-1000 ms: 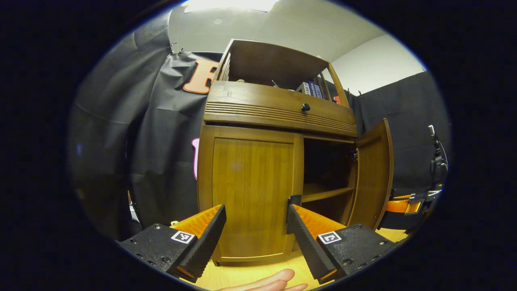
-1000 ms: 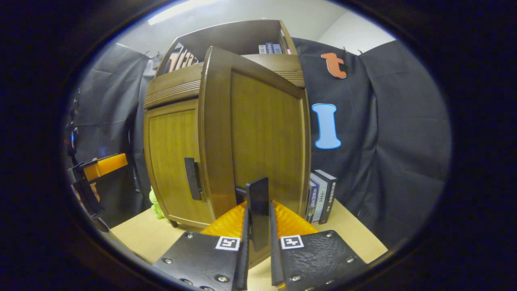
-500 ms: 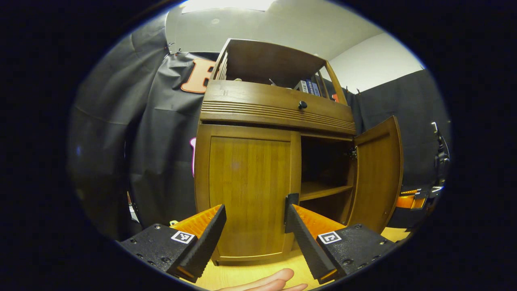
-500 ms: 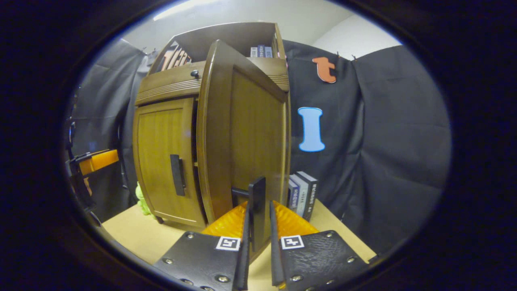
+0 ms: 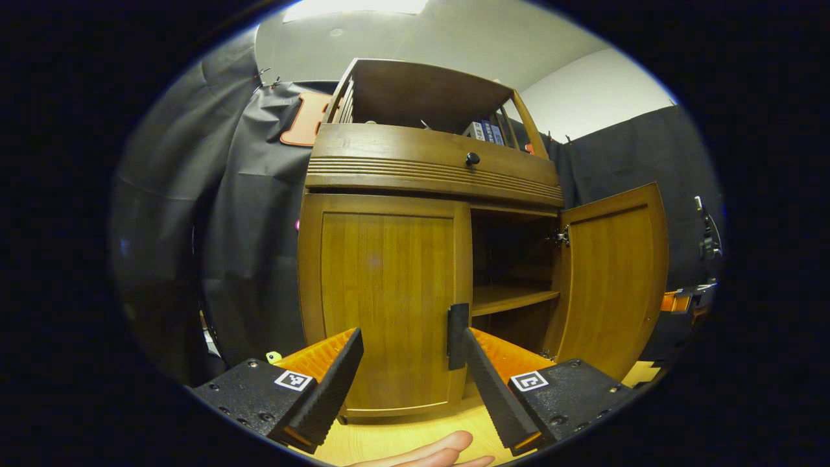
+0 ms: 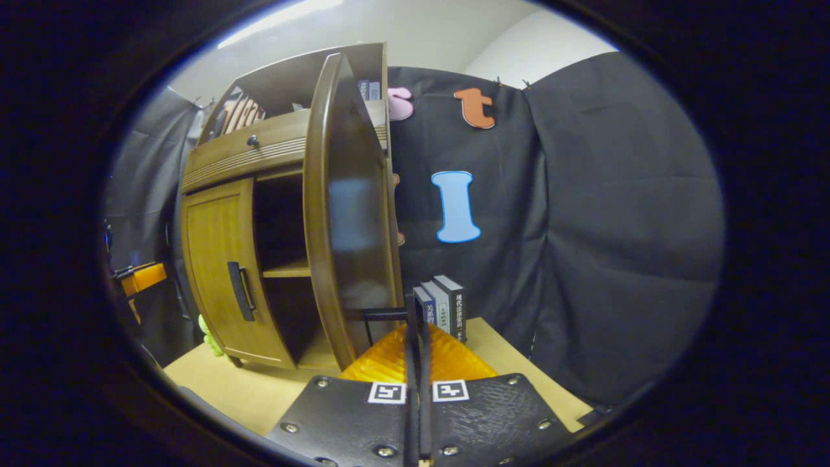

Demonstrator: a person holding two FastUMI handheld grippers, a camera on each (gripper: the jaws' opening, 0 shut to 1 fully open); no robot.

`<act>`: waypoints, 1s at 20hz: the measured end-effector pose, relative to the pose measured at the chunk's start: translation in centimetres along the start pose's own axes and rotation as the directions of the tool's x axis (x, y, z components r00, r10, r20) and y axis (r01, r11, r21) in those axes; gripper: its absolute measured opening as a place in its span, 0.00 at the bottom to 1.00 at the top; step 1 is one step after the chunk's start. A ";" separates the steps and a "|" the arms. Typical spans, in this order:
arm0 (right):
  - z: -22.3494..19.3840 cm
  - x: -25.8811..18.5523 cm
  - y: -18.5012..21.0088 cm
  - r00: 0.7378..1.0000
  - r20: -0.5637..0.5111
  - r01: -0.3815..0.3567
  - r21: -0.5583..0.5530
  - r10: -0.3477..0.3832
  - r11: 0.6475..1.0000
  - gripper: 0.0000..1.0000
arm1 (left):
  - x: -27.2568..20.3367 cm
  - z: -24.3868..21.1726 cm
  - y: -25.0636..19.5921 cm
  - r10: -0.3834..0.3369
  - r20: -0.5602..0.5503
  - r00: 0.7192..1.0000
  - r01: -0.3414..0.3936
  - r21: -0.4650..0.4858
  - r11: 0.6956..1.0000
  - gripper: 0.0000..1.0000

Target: Open the right door of the double-door shoe cabinet with the right hand, and open the left door with the left hand.

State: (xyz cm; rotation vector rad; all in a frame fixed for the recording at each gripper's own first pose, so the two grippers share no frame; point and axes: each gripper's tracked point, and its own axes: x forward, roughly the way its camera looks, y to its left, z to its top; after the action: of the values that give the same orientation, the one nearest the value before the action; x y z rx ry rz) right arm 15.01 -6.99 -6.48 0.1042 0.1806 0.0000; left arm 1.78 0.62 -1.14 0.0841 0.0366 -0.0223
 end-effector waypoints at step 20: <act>-0.5 -2.0 -7.6 0.998 0.008 -0.054 -0.115 0.055 0.992 0.89 | 8.2 -6.2 -4.8 0.016 -0.020 1.000 -0.015 0.041 0.999 0.92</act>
State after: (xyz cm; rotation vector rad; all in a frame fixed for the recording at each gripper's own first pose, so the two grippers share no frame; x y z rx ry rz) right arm 12.88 -14.50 -7.40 -0.0058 0.1658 0.0641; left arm 9.61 -3.82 -7.99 0.1259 0.0559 -0.0065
